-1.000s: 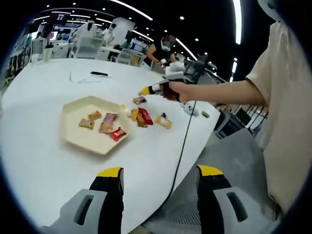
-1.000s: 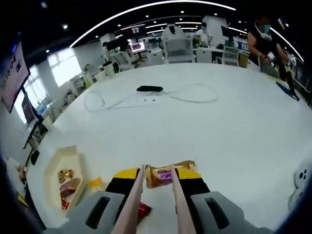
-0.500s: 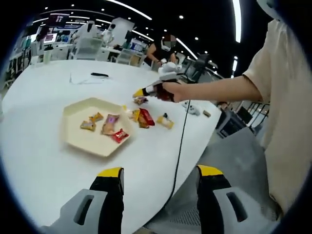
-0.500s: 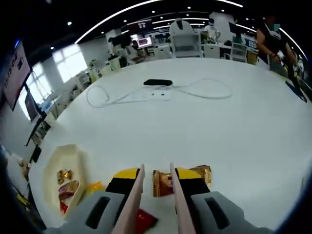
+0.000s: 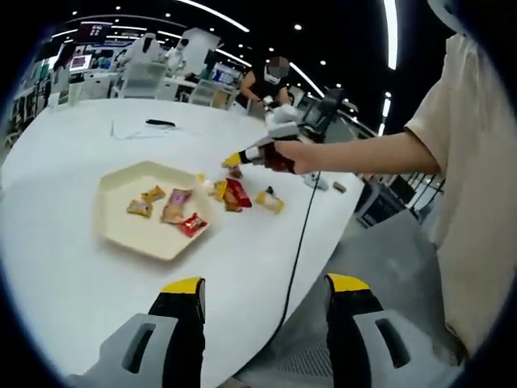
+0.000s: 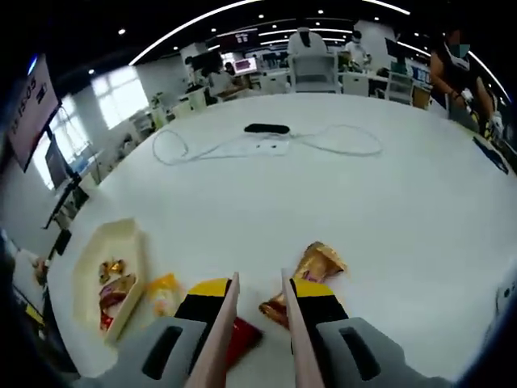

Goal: Place the target food into the container with the food tongs after gripping and lifting it, then release it inside without dropping or visibly crushing the food.

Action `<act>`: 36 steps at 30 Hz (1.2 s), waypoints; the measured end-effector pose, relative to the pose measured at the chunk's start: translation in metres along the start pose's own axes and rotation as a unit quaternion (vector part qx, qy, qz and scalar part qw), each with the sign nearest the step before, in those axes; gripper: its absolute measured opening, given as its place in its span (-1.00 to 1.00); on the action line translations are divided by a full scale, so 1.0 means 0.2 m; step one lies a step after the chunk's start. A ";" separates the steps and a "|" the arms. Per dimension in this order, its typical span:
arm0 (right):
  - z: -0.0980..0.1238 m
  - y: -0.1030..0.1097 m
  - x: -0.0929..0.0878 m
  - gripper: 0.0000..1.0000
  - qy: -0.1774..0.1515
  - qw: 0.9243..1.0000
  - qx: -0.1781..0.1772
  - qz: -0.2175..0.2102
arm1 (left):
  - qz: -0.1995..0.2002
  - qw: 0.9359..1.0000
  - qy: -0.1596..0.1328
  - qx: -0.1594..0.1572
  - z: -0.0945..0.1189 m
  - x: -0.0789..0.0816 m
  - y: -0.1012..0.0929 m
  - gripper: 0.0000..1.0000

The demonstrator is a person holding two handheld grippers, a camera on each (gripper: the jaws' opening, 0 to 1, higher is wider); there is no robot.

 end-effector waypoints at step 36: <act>0.08 -0.11 0.01 -0.44 0.039 0.987 -0.039 0.149 | -0.005 1.000 0.006 -0.009 -0.04 0.01 0.00 0.20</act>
Point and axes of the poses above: the point that each gripper's makers call its tool centre point, and the gripper's own axes: z roughly backward along the fingers, y roughly to its left, x roughly out of its top, the point moved 7 cm from there along z, roughly backward along the fingers, and after that the axes turned 6 degrees about x, right-handed, at the moved point
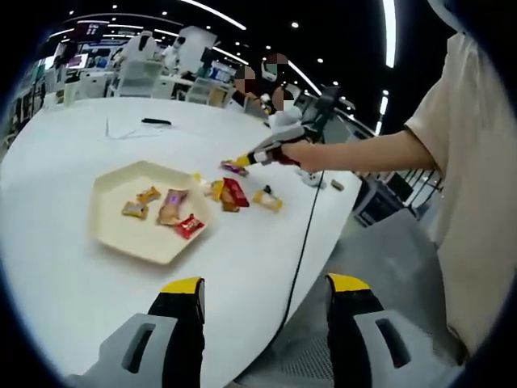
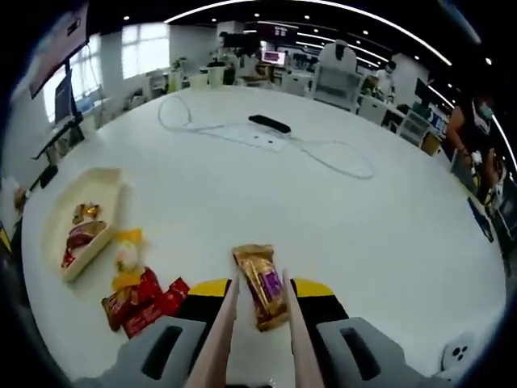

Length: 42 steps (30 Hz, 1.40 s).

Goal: Place the target food into the container with the food tongs after gripping and lifting it, then release it inside without dropping or visibly crushing the food.

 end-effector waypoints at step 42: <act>0.05 0.03 -0.01 -0.56 -0.006 0.998 0.013 -0.054 | -0.008 1.000 -0.015 0.011 0.06 0.02 -0.02 0.20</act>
Point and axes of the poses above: the point that each gripper's makers call its tool centre point, and the gripper's own axes: z roughly backward along the fingers, y roughly to its left, x roughly out of its top, the point moved 7 cm from there along z, roughly backward along the fingers, and after that the axes turned 6 degrees about x, right-handed, at the moved point
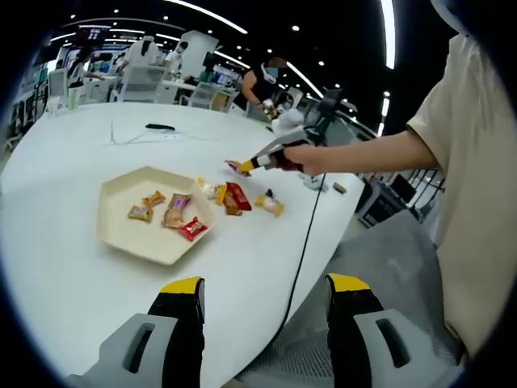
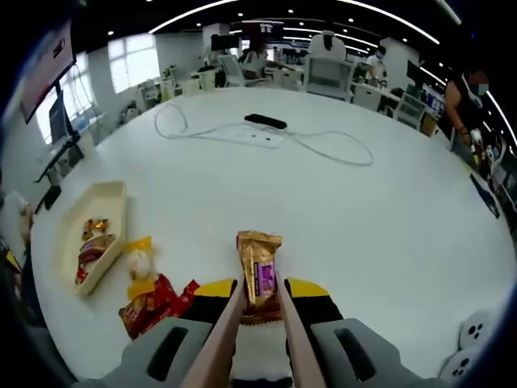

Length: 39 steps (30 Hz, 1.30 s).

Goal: Place the target food into the container with the food tongs after gripping and lifting it, then release it inside without dropping or visibly crushing the food.

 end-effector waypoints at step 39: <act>0.75 0.32 0.13 -0.56 -0.132 0.990 -0.015 -0.049 | -0.064 0.990 -0.113 0.048 0.38 0.18 -0.09 0.19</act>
Point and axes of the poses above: the point that each gripper's makers call its tool centre point, and the gripper's own axes: z roughly backward along the fingers, y roughly to its left, x roughly out of its top, the point moved 7 cm from there along z, roughly backward along the fingers, and after that the axes turned 6 degrees about x, right-handed, at the moved point
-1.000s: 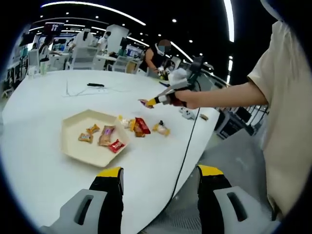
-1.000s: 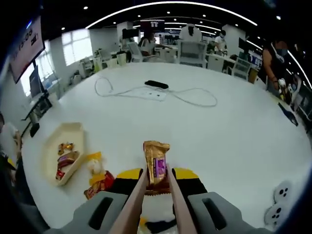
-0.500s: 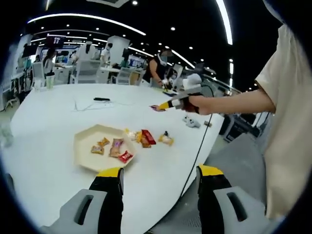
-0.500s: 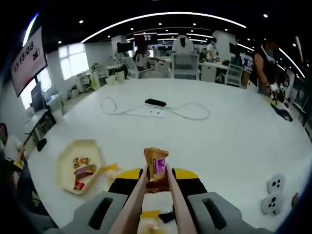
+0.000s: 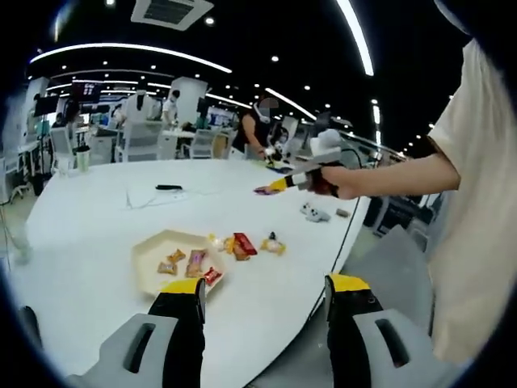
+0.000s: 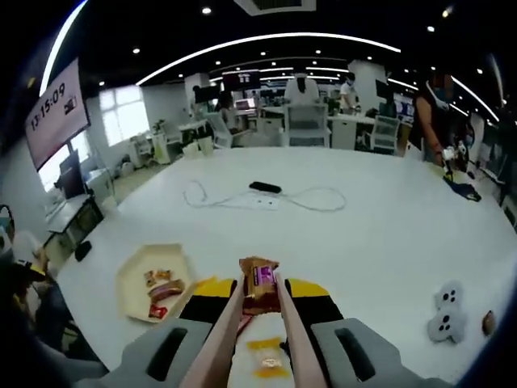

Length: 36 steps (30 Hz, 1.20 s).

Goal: Place the target food into the container with the food tongs after gripping and lifting it, then release it inside without dropping or visibly crushing the food.

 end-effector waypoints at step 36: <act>0.33 0.19 -0.01 -0.56 -0.072 0.997 -0.025 -0.030 | -0.024 0.999 -0.006 -0.032 0.16 0.03 0.01 0.17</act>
Point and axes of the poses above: the point that each gripper's makers call its tool centre point, and the gripper's own axes: z roughly backward along the fingers, y roughly to its left, x roughly out of its top, the point moved 7 cm from there along z, roughly backward along the fingers, and after that the axes turned 6 degrees about x, right-handed, at the moved point
